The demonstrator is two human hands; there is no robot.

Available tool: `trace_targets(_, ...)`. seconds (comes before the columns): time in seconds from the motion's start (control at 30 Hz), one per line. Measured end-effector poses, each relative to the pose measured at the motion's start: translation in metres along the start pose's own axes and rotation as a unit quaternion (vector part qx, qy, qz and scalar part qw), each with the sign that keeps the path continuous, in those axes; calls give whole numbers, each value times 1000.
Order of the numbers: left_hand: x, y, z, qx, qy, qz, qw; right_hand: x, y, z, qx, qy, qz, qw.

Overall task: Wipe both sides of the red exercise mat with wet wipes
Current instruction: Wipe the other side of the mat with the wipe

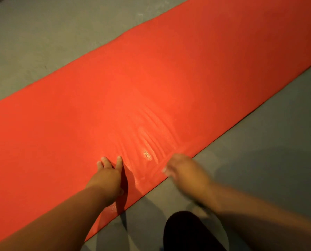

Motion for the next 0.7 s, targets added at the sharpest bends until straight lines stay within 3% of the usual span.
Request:
trace_targets(0.07,1,-1,2,-3,-8,2,1000,-49,-14,-47,120,-15,-83,989)
trace_targets(0.17,0,-1,-2,-7,-11,5,1000,-65,-29,-58,150,38,-102,983)
trace_targets(0.33,-4,2,1,-1,11,-8,1000,39,-18,47,-32,60,23,997)
trace_targets(0.4,-4,7,7,15,37,-36,999,74,3,93,-148,60,95,983)
trace_targets(0.47,-3,12,14,34,69,-65,995,78,3,94,-180,60,114,975)
trace_targets(0.57,0,13,19,53,99,-96,989,20,-36,24,-3,15,-4,1000)
trace_targets(0.63,2,13,21,49,93,-95,990,-27,-48,-17,113,3,-122,986)
trace_targets(0.7,4,11,20,44,83,-86,992,-28,-49,-12,121,43,-146,981)
Point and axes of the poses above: each hand's wrist, its own y-axis away from the middle knuckle, its own x-axis out of the palm, z = x × y, the point moved 7 cm from there along -y, towards the middle knuckle, and after that the axes turned 4 degrees about z, right-handed, at the moved point
